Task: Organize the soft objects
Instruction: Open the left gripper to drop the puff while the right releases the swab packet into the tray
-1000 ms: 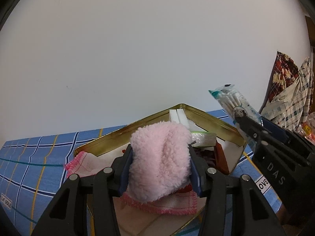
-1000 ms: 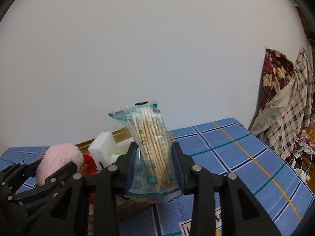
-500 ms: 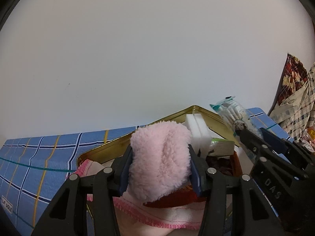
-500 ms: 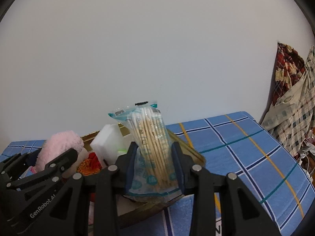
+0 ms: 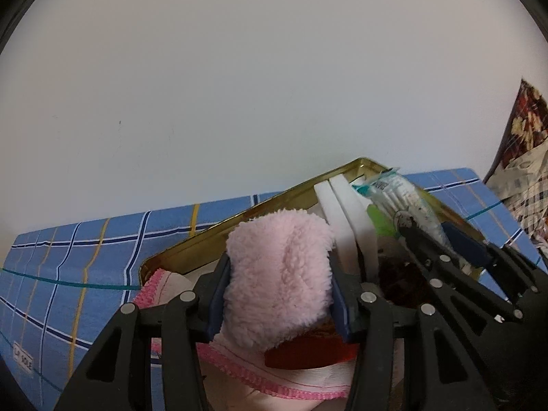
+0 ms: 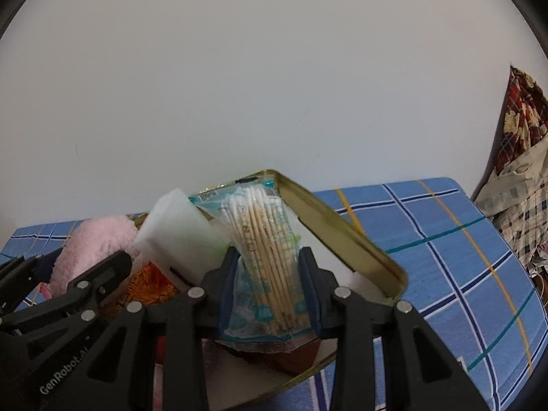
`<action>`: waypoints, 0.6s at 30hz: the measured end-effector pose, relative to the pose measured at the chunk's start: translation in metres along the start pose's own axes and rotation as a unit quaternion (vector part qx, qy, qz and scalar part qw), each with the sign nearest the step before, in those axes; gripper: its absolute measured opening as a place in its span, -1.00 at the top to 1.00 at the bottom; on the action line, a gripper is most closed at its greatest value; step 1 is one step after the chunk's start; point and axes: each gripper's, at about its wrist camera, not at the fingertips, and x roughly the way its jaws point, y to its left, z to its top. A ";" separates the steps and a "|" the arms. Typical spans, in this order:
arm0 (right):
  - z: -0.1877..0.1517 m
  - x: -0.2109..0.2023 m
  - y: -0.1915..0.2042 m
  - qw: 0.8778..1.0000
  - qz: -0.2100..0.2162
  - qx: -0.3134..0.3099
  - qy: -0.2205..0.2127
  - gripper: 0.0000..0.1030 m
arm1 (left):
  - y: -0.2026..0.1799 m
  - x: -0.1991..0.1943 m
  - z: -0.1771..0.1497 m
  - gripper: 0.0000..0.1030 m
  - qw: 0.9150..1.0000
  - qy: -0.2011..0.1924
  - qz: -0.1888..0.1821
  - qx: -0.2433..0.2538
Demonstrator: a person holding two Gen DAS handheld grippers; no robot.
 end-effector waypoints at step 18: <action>0.003 0.032 -0.012 0.999 0.023 0.009 0.027 -0.04 | 0.006 0.031 0.002 -0.32 0.996 0.075 -0.012 -0.042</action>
